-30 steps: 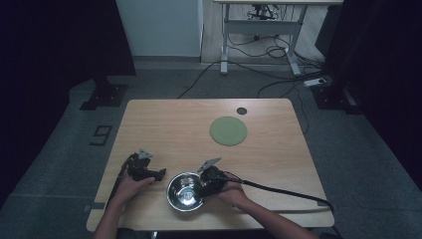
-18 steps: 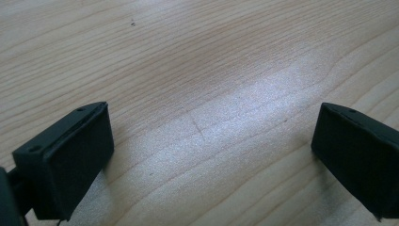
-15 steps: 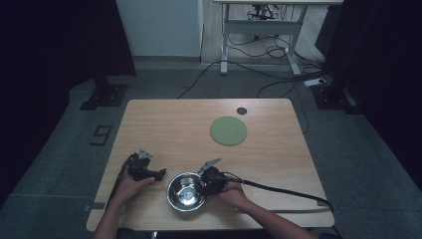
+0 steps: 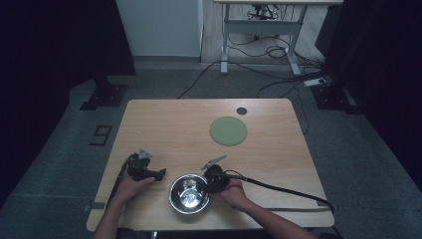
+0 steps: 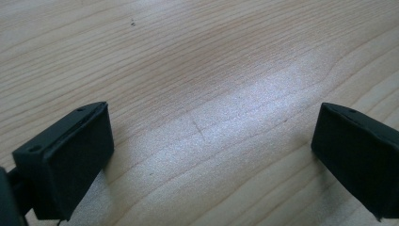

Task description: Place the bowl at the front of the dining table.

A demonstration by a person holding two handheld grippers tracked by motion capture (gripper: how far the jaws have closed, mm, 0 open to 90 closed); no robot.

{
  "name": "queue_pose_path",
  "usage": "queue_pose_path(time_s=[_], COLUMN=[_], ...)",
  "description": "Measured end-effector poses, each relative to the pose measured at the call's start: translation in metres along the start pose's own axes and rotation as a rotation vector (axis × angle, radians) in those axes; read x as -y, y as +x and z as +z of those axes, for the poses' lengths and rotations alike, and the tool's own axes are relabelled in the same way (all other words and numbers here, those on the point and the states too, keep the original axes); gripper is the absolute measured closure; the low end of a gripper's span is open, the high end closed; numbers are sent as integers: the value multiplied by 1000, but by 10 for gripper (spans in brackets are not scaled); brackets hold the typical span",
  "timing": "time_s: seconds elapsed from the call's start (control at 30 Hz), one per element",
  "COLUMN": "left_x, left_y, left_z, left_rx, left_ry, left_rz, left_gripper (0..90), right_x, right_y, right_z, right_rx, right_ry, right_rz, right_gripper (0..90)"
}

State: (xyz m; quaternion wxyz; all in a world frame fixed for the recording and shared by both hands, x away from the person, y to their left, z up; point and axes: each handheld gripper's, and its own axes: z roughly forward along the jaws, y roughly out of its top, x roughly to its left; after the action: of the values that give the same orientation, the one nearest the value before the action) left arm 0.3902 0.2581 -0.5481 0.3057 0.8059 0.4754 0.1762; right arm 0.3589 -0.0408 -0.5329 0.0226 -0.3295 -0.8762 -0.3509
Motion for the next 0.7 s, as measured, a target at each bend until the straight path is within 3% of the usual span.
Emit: queue_pose_path(time_s=[0.2, 0.4, 0.7], left_x=[0, 0, 0], left_y=[0, 0, 0], left_z=[0, 0, 0], left_rx=[0, 0, 0], left_ry=[0, 0, 0], left_rz=[0, 0, 0], left_gripper=[0, 0, 0], right_x=[-3, -1, -4], right_y=[-1, -7, -9], right_z=[-8, -14, -23], right_rx=[-30, -19, -7], right_ry=[-36, -46, -66], right_rz=[26, 44, 33], right_gripper=[862, 865, 860])
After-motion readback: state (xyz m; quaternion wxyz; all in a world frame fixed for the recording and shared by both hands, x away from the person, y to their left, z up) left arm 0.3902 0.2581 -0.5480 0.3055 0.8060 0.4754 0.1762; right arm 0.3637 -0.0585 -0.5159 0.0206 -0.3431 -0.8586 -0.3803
